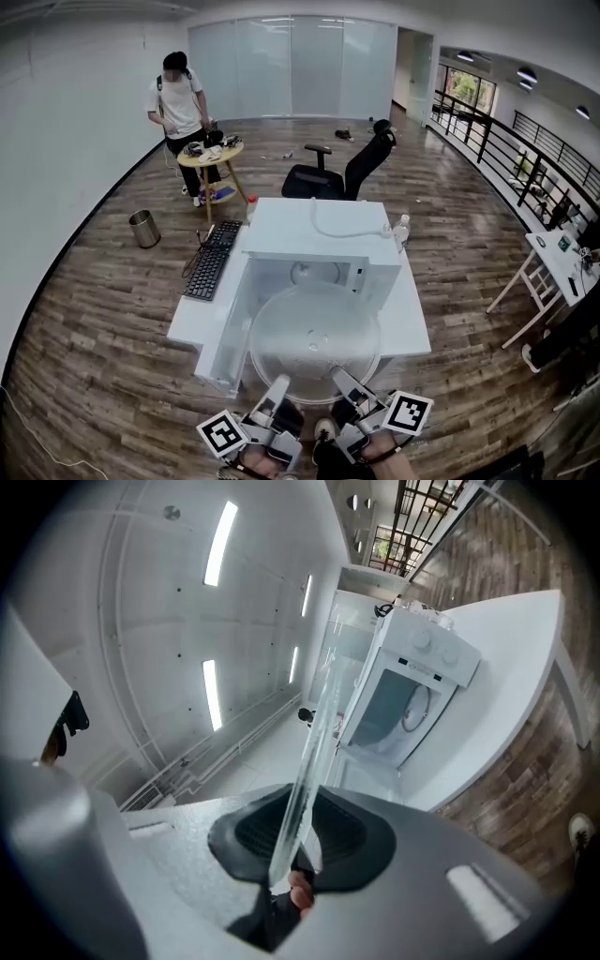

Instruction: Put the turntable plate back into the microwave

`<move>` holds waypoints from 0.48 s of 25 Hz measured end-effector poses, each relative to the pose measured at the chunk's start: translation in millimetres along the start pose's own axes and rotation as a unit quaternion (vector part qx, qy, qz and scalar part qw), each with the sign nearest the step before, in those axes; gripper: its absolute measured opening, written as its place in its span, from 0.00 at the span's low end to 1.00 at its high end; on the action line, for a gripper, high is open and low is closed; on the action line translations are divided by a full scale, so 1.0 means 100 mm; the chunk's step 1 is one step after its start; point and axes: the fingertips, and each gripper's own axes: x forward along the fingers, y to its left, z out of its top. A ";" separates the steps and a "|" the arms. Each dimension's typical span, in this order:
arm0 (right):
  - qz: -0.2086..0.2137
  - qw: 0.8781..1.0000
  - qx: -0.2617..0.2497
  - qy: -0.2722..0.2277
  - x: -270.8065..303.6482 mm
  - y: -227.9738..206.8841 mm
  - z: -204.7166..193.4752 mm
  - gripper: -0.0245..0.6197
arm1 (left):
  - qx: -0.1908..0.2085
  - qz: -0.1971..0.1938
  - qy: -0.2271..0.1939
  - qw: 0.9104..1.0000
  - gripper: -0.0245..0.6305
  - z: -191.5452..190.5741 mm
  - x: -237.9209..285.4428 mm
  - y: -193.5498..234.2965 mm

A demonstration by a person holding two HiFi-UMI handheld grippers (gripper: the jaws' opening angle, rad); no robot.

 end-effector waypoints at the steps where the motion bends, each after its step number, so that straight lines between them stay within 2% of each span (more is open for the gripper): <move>1: 0.001 1.000 0.003 0.004 0.03 -0.06 0.03 0.12 | 0.000 0.000 -0.005 1.000 0.12 0.02 0.04 0.06; 12: 0.009 0.999 0.001 0.043 0.36 -0.39 0.43 0.13 | 0.015 -0.001 -0.046 0.999 0.12 0.19 0.48 0.33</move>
